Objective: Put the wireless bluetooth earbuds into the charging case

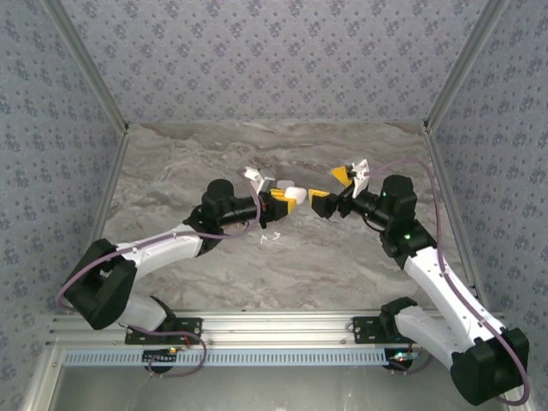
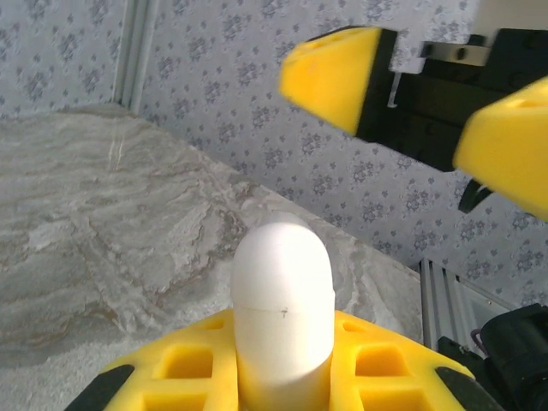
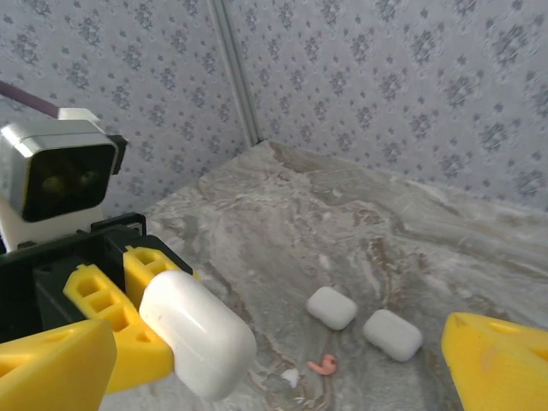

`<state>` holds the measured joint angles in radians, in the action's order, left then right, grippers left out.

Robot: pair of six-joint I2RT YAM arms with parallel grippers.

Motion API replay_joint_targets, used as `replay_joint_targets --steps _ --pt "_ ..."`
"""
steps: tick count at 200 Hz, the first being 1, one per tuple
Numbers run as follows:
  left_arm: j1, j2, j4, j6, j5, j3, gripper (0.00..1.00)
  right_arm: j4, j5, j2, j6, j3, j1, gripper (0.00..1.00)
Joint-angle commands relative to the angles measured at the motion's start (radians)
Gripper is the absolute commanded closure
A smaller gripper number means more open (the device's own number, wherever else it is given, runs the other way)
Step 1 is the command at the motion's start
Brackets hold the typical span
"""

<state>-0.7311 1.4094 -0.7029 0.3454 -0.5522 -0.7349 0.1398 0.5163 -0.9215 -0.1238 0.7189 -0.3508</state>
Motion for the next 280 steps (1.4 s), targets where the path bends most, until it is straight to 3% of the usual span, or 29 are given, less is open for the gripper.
replay_joint_targets --steps 1,83,280 --pt "-0.019 -0.035 -0.092 -0.074 0.037 0.000 0.98 0.030 0.040 -0.016 -0.057 0.010 -0.020 0.00" --pt "-0.019 -0.023 -0.087 -0.065 0.034 -0.013 1.00 0.032 -0.004 -0.035 -0.011 -0.036 -0.043 0.00" --pt "-0.026 -0.032 -0.031 -0.138 -0.002 -0.020 1.00 0.004 -0.034 -0.139 0.000 0.071 -0.008 0.01"
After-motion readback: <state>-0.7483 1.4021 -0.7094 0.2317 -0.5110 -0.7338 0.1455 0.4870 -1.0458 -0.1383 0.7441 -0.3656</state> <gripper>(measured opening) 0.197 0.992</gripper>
